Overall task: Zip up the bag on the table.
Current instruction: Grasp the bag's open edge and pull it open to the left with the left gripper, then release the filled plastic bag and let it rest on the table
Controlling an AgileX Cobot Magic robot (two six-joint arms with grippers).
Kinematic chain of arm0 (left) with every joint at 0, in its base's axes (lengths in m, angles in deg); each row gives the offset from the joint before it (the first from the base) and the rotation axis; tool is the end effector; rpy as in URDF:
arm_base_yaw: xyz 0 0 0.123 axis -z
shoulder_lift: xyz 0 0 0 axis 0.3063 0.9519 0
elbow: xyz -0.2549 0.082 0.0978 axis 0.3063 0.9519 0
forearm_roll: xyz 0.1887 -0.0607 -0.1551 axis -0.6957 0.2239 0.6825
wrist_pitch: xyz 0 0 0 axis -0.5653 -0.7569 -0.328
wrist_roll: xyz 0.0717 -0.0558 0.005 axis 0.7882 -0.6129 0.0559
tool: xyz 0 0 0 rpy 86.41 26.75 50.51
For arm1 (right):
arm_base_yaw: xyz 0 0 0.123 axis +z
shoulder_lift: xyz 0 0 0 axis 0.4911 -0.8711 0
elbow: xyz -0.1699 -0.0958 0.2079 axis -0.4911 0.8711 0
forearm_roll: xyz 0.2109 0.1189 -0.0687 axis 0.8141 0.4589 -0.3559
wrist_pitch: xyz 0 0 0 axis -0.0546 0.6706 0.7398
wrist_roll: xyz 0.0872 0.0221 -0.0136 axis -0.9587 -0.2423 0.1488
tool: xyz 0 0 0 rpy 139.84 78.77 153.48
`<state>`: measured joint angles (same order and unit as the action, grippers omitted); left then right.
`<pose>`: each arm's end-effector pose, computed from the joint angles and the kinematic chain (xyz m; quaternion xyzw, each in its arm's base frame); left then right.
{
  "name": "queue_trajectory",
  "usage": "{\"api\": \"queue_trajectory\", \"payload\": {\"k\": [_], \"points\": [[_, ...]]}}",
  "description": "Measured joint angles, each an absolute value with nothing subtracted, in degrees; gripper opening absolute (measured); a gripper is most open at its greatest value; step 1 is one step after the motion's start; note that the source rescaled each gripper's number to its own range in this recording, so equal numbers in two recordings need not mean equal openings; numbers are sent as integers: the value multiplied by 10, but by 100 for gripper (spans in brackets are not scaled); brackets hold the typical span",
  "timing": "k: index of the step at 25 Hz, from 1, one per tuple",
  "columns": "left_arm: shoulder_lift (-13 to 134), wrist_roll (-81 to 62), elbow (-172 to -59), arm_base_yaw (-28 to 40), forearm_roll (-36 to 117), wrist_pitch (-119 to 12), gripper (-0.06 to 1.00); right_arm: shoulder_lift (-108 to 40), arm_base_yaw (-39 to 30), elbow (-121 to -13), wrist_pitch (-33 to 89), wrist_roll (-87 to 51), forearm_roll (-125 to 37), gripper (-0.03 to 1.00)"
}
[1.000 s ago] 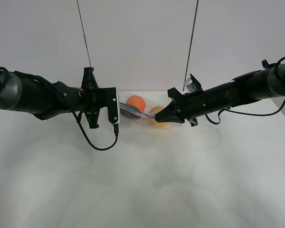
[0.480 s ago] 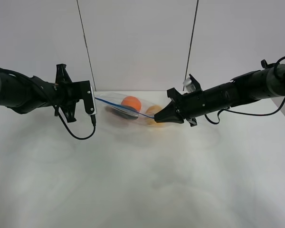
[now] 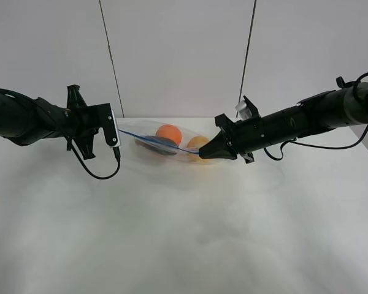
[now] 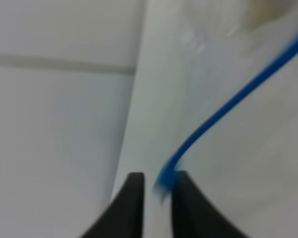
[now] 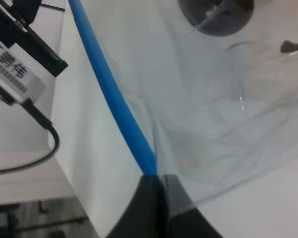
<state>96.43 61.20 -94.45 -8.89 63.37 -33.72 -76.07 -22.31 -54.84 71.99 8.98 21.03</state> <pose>0.3934 -0.0469 0.1685 0.5213 0.7005 0.3056 0.3799 0.3709 0.1163 0.1585 -0.0492 0.8858 0.4408 0.1367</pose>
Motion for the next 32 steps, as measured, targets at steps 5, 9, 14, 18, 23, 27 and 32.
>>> {"api": "queue_trajectory", "payload": {"k": [5,9,14,18,23,27,32], "points": [[964,527,-944,-100,598,-325,74,-761,-224,-548,722,90,200,0],[964,494,-944,-118,589,-325,91,-761,-224,-548,723,90,200,0],[964,479,-944,-166,615,-323,94,-761,-224,-548,724,90,200,0],[964,417,-944,-193,655,-298,94,-761,-224,-548,725,90,200,0],[964,247,-944,-198,695,-265,94,-761,-224,-548,725,90,200,0],[953,162,-946,-200,703,-300,94,-761,-224,-548,725,88,200,0],[946,122,-989,-221,705,-452,94,-761,-224,-548,725,88,200,0]]}}
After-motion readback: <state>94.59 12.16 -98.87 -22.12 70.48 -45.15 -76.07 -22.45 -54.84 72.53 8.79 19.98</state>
